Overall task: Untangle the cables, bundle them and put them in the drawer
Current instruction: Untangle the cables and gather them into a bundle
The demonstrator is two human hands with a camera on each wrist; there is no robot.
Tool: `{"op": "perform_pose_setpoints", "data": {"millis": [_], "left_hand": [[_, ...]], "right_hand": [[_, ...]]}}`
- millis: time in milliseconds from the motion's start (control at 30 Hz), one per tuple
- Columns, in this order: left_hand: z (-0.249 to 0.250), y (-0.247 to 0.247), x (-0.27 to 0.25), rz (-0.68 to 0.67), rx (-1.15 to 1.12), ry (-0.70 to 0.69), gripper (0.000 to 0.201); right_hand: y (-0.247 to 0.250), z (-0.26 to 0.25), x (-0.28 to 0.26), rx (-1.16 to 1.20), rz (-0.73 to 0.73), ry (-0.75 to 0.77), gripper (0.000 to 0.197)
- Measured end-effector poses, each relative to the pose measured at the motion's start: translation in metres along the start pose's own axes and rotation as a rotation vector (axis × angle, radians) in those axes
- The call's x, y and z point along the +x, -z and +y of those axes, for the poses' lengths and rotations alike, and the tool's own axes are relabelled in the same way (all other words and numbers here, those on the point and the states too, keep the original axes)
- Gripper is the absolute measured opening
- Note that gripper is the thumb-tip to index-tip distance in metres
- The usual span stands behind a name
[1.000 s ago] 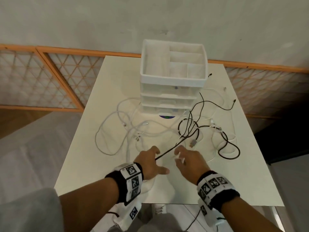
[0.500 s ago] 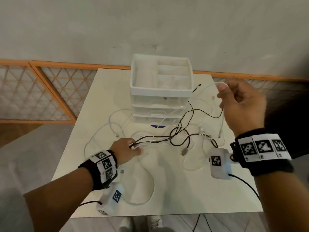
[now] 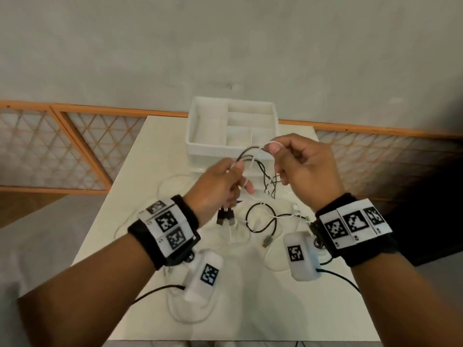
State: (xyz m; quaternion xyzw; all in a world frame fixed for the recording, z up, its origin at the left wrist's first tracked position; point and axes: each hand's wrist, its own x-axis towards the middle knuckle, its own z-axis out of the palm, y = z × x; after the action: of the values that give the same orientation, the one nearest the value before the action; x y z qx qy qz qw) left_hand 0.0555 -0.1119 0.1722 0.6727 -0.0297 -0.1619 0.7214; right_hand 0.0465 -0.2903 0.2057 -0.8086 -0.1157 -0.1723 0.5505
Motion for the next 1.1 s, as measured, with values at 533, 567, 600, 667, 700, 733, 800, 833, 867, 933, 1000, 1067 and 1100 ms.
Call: {"op": "perform_pose_setpoints", "data": {"millis": [533, 567, 600, 667, 700, 733, 800, 833, 867, 933, 1000, 1067, 1100], "left_hand": [[0.036, 0.031, 0.003, 0.25, -0.015, 0.028, 0.03], [0.053, 0.026, 0.003, 0.202, -0.068, -0.011, 0.029], [0.069, 0.021, 0.004, 0.165, -0.11, -0.048, 0.028], [0.086, 0.017, 0.009, 0.157, -0.111, -0.111, 0.026], [0.087, 0.018, 0.012, 0.179, -0.073, -0.118, 0.026], [0.084, 0.02, 0.014, 0.206, -0.026, -0.101, 0.026], [0.066, 0.028, 0.017, 0.26, 0.044, -0.019, 0.027], [0.056, 0.034, 0.017, 0.284, 0.061, 0.029, 0.027], [0.048, 0.039, 0.017, 0.305, 0.075, 0.07, 0.027], [0.037, 0.05, 0.016, 0.342, 0.106, 0.116, 0.029], [0.035, 0.056, 0.014, 0.353, 0.126, 0.121, 0.03], [0.038, 0.053, 0.011, 0.285, 0.082, 0.09, 0.029], [0.041, 0.047, 0.009, 0.225, 0.066, 0.055, 0.026]], "right_hand": [[0.05, 0.035, 0.018, 0.28, 0.368, -0.459, 0.025], [0.044, 0.036, 0.016, 0.269, 0.328, -0.469, 0.025], [0.037, 0.035, 0.013, 0.255, 0.283, -0.475, 0.025], [0.025, 0.032, 0.008, 0.241, 0.219, -0.473, 0.026], [0.021, 0.03, 0.007, 0.247, 0.207, -0.465, 0.027], [0.018, 0.028, 0.005, 0.262, 0.204, -0.457, 0.027], [0.016, 0.024, 0.004, 0.291, 0.214, -0.438, 0.029], [0.015, 0.023, 0.004, 0.296, 0.224, -0.431, 0.031], [0.014, 0.022, 0.004, 0.293, 0.235, -0.427, 0.033], [0.013, 0.018, 0.004, 0.279, 0.237, -0.412, 0.035], [0.009, 0.011, 0.003, 0.292, 0.208, -0.395, 0.036], [-0.001, 0.001, 0.002, 0.356, 0.144, -0.397, 0.035], [-0.009, -0.004, 0.002, 0.403, 0.099, -0.401, 0.034]]}}
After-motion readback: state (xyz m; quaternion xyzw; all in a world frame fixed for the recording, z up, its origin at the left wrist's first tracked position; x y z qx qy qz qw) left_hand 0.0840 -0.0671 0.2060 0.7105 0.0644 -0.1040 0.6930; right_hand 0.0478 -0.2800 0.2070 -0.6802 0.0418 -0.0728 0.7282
